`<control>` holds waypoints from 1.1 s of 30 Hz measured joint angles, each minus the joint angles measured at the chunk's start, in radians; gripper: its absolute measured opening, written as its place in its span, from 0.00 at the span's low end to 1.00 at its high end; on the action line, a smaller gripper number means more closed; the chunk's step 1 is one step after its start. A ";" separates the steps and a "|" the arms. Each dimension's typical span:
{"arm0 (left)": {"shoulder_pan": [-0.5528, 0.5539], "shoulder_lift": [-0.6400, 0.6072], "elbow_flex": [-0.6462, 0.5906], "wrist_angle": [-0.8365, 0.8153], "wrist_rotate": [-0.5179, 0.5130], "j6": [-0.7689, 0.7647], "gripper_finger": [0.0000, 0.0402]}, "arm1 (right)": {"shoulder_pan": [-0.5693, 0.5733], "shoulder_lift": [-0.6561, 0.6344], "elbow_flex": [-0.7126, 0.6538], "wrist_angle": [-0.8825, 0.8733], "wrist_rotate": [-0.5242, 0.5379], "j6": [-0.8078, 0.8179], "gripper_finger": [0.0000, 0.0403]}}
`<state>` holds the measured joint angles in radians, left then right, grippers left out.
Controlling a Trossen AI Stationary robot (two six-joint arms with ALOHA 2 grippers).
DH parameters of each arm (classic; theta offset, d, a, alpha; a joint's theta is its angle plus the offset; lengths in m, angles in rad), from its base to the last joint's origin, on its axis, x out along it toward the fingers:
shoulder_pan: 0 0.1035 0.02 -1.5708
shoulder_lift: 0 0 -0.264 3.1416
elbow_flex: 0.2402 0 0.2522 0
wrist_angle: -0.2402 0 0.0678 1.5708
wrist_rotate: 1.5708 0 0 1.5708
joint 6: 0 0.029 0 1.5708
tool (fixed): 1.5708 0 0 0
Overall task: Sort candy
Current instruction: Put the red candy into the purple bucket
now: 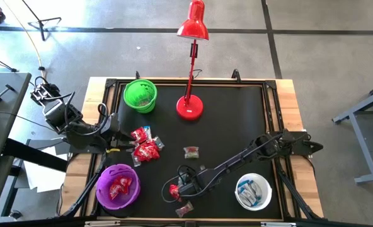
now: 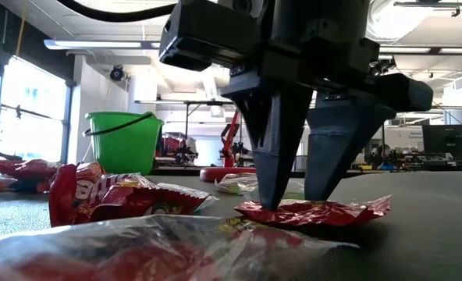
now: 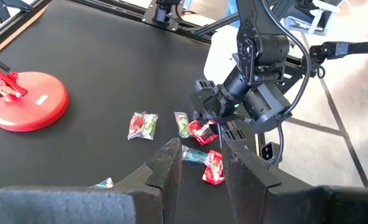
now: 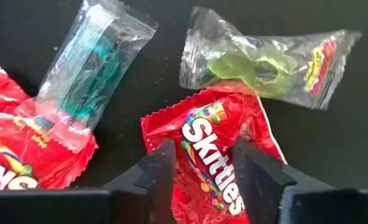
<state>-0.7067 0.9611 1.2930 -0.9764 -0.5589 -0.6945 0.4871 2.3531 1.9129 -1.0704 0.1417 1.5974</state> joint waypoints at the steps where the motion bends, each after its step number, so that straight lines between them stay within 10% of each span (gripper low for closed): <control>1: 0.000 0.000 0.000 0.000 0.000 0.000 0.26 | -0.001 0.000 0.000 -0.005 0.000 0.000 0.31; 15: 0.000 0.000 0.000 0.000 0.000 0.000 0.26 | -0.004 -0.001 -0.001 -0.025 -0.011 -0.001 0.01; 33: 0.000 0.000 0.000 0.000 0.005 0.000 0.26 | -0.005 -0.028 -0.006 -0.009 -0.065 -0.076 0.33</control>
<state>-0.7063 0.9611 1.2930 -0.9760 -0.5541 -0.6949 0.4824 2.3256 1.9064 -1.0793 0.0768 1.5210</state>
